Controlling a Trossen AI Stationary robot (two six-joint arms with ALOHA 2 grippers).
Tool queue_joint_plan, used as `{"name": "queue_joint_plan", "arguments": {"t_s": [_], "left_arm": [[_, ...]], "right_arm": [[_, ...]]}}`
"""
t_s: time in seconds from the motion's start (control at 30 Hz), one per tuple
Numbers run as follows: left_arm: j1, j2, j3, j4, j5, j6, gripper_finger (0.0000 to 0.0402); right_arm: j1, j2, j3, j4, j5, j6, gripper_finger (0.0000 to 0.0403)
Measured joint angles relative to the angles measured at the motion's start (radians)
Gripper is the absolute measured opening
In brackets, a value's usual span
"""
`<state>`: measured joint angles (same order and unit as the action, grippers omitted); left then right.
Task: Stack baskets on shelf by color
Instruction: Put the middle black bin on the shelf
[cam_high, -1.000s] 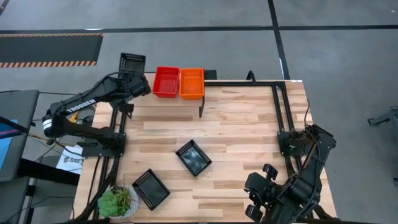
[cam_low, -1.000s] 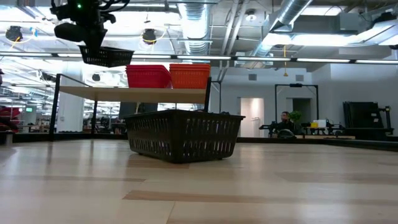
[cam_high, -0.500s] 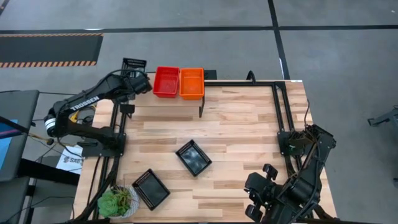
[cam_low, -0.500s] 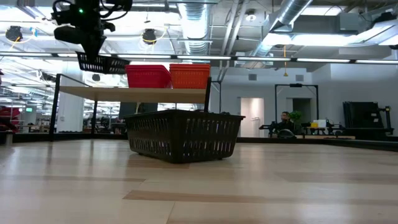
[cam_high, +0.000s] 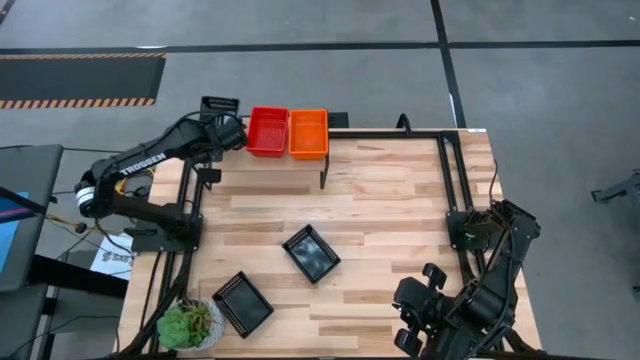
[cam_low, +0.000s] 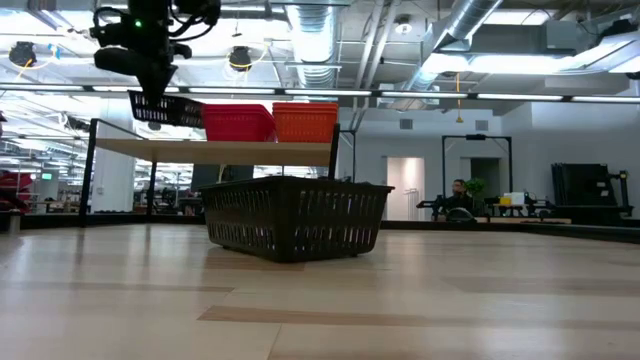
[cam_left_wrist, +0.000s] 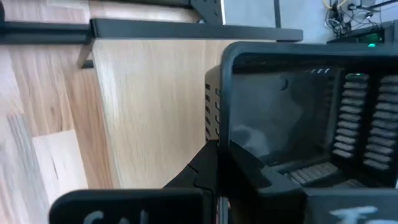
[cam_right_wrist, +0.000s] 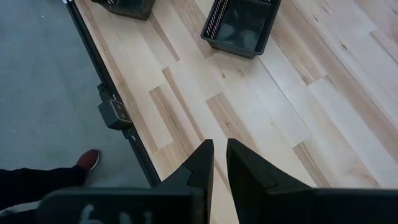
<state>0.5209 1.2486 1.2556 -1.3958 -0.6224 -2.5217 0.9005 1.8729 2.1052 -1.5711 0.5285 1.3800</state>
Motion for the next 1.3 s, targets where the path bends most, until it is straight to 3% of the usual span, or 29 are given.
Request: {"name": "queue_joint_plan", "arguments": {"t_s": [0.87,1.3], "left_arm": [[0.033,0.048,0.000,0.015,0.095,0.075,0.0009],[0.032,0.048,0.000,0.010,0.078,0.139,0.0008]], "right_arm": [[-0.006,0.000,0.000,0.000,0.004,-0.001,0.0069],[-0.006,0.000,0.000,0.000,0.004,-0.006,0.0069]]}}
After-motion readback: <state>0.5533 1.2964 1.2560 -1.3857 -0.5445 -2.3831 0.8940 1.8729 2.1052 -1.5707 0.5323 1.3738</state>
